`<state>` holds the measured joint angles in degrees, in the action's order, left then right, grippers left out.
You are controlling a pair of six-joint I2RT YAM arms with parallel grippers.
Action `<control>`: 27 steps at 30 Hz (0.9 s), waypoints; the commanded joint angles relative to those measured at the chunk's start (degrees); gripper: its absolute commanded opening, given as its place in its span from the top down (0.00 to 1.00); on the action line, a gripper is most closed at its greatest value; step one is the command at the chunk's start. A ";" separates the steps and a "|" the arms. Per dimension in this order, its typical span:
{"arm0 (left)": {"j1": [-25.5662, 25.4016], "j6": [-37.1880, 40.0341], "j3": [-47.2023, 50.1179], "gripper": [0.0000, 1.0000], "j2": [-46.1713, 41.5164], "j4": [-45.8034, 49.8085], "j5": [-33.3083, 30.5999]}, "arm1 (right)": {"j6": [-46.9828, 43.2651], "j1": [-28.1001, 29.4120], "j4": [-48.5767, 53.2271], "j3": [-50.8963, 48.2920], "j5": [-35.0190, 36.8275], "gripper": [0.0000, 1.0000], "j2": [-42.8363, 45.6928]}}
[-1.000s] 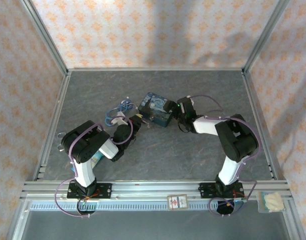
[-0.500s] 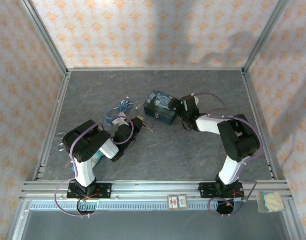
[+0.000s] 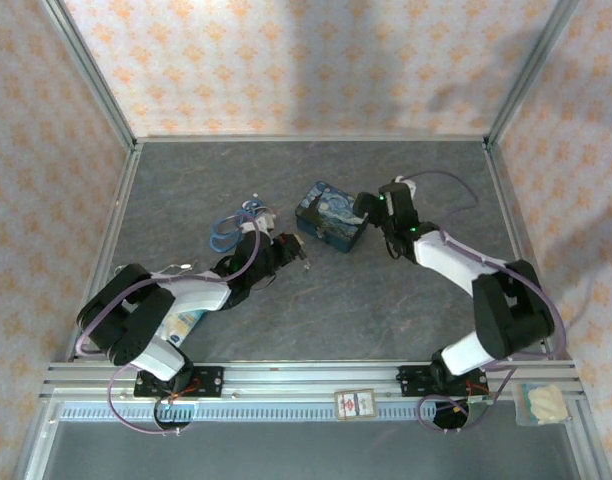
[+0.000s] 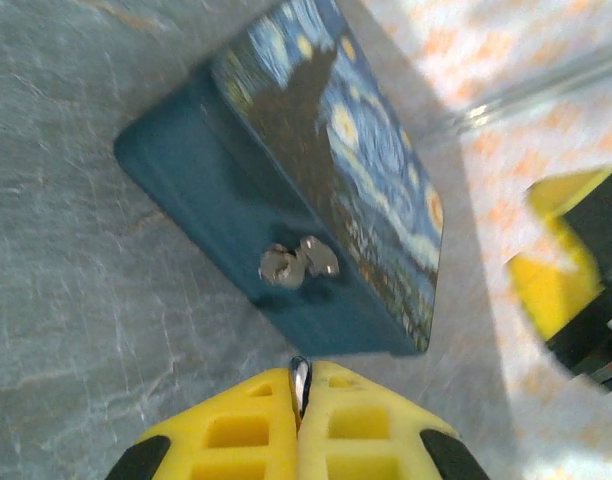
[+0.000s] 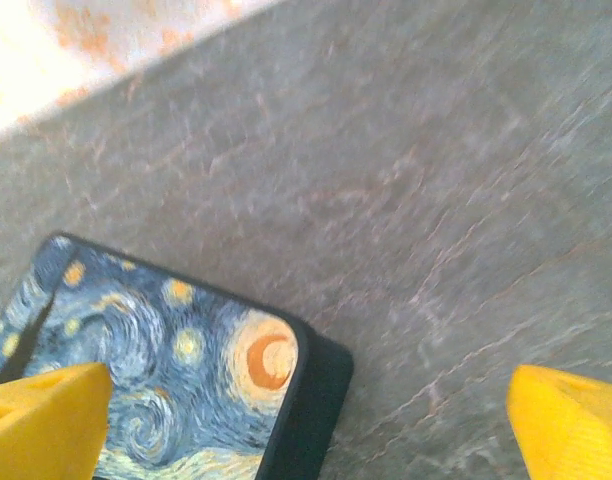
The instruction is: Unlock a padlock with a key
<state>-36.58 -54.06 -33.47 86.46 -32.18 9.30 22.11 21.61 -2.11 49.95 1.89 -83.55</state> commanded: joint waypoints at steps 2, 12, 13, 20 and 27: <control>-1.52 7.80 -4.66 1.00 0.25 18.65 3.22 | -3.91 -0.91 3.90 -0.40 6.29 0.00 4.16; -5.73 12.82 -11.48 1.00 7.84 27.08 0.12 | -3.71 -1.74 2.69 -4.75 10.05 0.00 7.39; -5.86 12.83 -11.75 1.00 8.68 26.94 0.36 | -3.66 -1.83 2.49 -5.08 10.12 0.00 7.43; -5.83 12.51 -12.80 0.97 11.81 26.49 0.46 | -4.64 -2.54 0.39 -7.04 11.11 0.00 7.09; -5.74 12.52 -13.25 0.42 8.01 27.64 -4.85 | -7.98 -8.29 -4.73 -10.82 9.87 0.00 7.42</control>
<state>-42.02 -42.09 -45.71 96.88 -7.53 8.71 16.53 15.68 -3.49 41.15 10.48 -77.60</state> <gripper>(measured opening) 0.565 0.998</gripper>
